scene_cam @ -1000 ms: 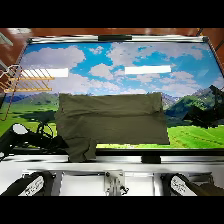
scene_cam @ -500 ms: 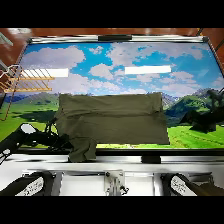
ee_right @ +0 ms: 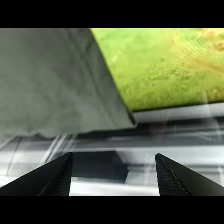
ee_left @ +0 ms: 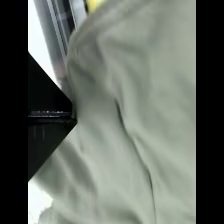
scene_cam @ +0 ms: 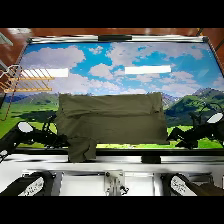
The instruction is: Fold the shirts.
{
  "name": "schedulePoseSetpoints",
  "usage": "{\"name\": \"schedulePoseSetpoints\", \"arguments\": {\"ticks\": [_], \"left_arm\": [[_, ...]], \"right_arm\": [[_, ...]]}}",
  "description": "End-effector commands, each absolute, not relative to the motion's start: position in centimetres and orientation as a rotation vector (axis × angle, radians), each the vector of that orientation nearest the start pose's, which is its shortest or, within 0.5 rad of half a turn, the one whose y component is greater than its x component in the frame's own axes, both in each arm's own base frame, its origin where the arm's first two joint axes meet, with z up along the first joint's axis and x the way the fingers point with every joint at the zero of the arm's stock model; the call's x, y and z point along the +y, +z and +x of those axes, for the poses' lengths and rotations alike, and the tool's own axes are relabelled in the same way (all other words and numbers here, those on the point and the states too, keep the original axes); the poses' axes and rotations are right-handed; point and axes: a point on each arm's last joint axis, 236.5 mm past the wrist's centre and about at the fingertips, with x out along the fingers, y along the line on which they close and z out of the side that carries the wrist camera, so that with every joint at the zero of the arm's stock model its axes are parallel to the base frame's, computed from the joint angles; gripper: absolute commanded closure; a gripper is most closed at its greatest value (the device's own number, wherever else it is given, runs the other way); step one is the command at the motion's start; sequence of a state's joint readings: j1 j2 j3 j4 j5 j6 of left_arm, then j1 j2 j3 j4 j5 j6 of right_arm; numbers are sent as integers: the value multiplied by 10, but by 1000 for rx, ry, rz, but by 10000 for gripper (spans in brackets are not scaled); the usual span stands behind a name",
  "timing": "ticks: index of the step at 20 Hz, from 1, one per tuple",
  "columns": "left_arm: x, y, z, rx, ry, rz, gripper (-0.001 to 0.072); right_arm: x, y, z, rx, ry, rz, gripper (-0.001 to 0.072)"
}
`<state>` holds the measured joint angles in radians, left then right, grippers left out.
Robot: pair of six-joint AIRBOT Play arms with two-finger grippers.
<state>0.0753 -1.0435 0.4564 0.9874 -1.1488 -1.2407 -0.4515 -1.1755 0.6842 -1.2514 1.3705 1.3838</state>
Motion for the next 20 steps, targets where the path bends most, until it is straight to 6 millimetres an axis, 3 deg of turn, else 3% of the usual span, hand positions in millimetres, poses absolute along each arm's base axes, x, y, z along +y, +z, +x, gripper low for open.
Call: {"name": "schedulePoseSetpoints", "arguments": {"ticks": [1, 3, 9, 11, 14, 16, 17, 19, 20], "left_arm": [[-110, -79, 201, 1550, -440, -439, 675], [-109, -73, 210, 1523, -442, -430, 675], [-112, -58, 220, 1500, -464, -431, 675], [-111, -52, 227, 1477, -466, -423, 676], [-111, -44, 237, 1448, -469, -411, 676], [-111, -41, 239, 1440, -473, -407, 676], [-110, -39, 241, 1438, -476, -404, 676], [-108, -25, 249, 1404, -511, -362, 675], [-102, -13, 259, 1367, -521, -330, 676]], "right_arm": [[-21, -94, 210, 1664, -26, 607, 78], [-21, -96, 214, 1651, -30, 616, 113], [-12, -115, 220, 1677, -5, 680, 113], [-10, -115, 229, 1640, -9, 707, 201], [-4, -118, 220, 1693, 45, 582, 225], [6, -120, 217, 1723, 88, 481, 552], [10, -118, 220, 1723, 111, 441, 642], [9, -106, 239, 1672, 128, 378, 643], [4, -93, 259, 1609, 124, 356, 643]]}}
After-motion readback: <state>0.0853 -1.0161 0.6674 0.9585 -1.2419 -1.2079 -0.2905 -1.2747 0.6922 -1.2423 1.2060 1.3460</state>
